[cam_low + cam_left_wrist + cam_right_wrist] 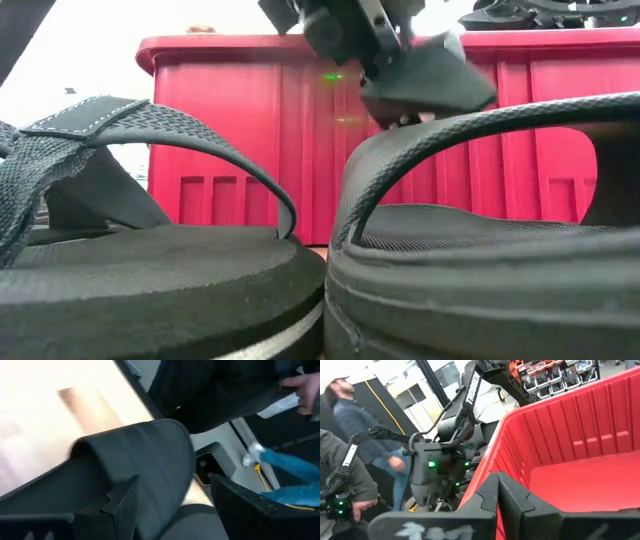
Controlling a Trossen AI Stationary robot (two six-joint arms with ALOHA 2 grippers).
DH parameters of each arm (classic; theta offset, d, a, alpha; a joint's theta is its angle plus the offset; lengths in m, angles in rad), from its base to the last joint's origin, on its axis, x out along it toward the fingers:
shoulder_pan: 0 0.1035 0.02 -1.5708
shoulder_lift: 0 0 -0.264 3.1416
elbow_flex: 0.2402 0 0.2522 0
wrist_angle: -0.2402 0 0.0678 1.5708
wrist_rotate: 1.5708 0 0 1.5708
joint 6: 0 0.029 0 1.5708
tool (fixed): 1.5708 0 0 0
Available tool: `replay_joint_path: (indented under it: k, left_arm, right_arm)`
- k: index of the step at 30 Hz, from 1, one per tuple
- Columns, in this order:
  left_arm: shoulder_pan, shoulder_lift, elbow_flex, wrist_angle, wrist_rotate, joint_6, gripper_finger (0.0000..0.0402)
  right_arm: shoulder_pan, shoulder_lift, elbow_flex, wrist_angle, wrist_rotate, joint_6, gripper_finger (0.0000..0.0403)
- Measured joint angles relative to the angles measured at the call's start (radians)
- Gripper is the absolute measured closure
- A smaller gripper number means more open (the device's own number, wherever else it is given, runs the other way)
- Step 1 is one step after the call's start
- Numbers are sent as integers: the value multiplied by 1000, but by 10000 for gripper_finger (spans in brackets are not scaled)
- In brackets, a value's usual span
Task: Pick and place slides into bin
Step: Put the right slide into the bin
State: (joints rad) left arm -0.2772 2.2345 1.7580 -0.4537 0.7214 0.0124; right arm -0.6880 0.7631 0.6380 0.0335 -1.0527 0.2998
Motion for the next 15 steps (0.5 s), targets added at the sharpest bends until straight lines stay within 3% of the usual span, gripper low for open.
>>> replay_joint_path:
  k: [8, 15]
  left_arm:
    - [36, 0, 0, -14, -70, -22, 165]
    - [43, 6, -6, -46, -57, -18, 165]
  right_arm:
    - [0, 0, 0, 0, 0, -4, 403]
    - [0, 0, 0, 0, 0, -5, 403]
